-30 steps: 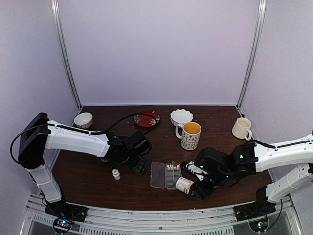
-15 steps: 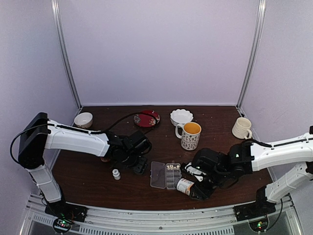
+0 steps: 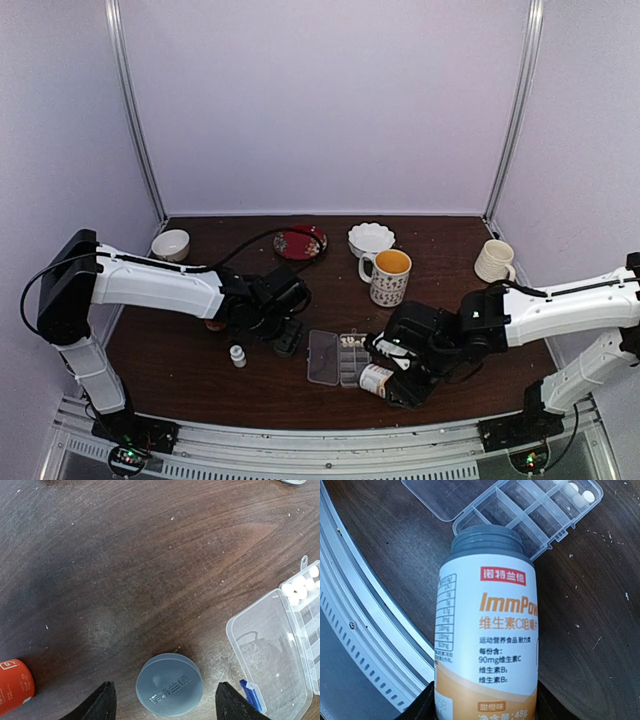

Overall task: Sort the pills into containers
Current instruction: Pour the pill into the compartment of the pill container.

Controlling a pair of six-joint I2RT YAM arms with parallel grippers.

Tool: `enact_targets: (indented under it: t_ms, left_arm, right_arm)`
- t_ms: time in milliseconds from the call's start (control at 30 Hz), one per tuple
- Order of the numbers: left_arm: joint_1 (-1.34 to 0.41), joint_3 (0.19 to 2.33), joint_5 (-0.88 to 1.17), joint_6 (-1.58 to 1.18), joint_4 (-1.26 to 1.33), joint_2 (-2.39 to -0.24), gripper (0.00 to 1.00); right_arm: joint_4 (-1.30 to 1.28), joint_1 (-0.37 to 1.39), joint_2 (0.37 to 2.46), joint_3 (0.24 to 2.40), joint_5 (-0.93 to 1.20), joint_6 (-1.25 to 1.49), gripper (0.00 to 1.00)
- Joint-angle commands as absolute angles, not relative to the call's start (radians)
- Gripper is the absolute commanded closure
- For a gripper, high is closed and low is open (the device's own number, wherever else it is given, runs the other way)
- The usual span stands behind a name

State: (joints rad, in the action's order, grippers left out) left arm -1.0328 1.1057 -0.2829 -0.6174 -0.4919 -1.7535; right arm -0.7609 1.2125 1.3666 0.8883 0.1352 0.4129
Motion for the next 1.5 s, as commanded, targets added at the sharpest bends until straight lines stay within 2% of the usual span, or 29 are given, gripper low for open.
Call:
enact_targets:
  t_ms: [0,100,467,533,667,1000,1100,1233,1333,1467]
  left_arm:
    - [-1.030,1.128,-0.272,-0.606,-0.488,-1.737,0.29]
    - [-1.029,1.128,-0.270,-0.604,-0.489,-1.738,0.29]
    - [-1.029,1.125,-0.262,-0.604,-0.487,-1.740,0.29]
    - [-1.029,1.122,-0.262,-0.604,-0.487,-1.738,0.29]
    - [-1.028,1.123,-0.262,-0.603,-0.485,-1.739,0.29]
    - [-1.030,1.125,-0.258,-0.603,-0.487,-1.738,0.29]
    - [-1.030,1.124,-0.258,-0.603,-0.486,-1.738,0.29]
    - [-1.029,1.123,-0.258,-0.603,-0.486,-1.736,0.29]
    - [-1.028,1.125,-0.256,-0.601,-0.485,-1.739,0.29]
    - [-1.029,1.121,-0.256,-0.602,-0.483,-1.736,0.29]
  right_arm:
    - [-0.753,1.217,1.356,0.901,0.112,0.410,1.00]
    - [-0.812,1.218,1.388,0.929,0.095,0.400,1.00]
    - [-0.707,1.214,1.371,0.884,0.152,0.418,1.00]
    - [-0.769,1.215,1.400,0.916,0.132,0.401,1.00]
    - [-0.710,1.214,1.347,0.886,0.138,0.419,1.00]
    - [-0.802,1.213,1.415,0.932,0.130,0.385,1.00]
    - [-0.701,1.213,1.346,0.893,0.147,0.418,1.00]
    - [-0.819,1.214,1.399,0.954,0.115,0.384,1.00]
    - [-0.709,1.213,1.343,0.907,0.150,0.416,1.00]
    - [-0.801,1.214,1.412,0.958,0.134,0.383,1.00]
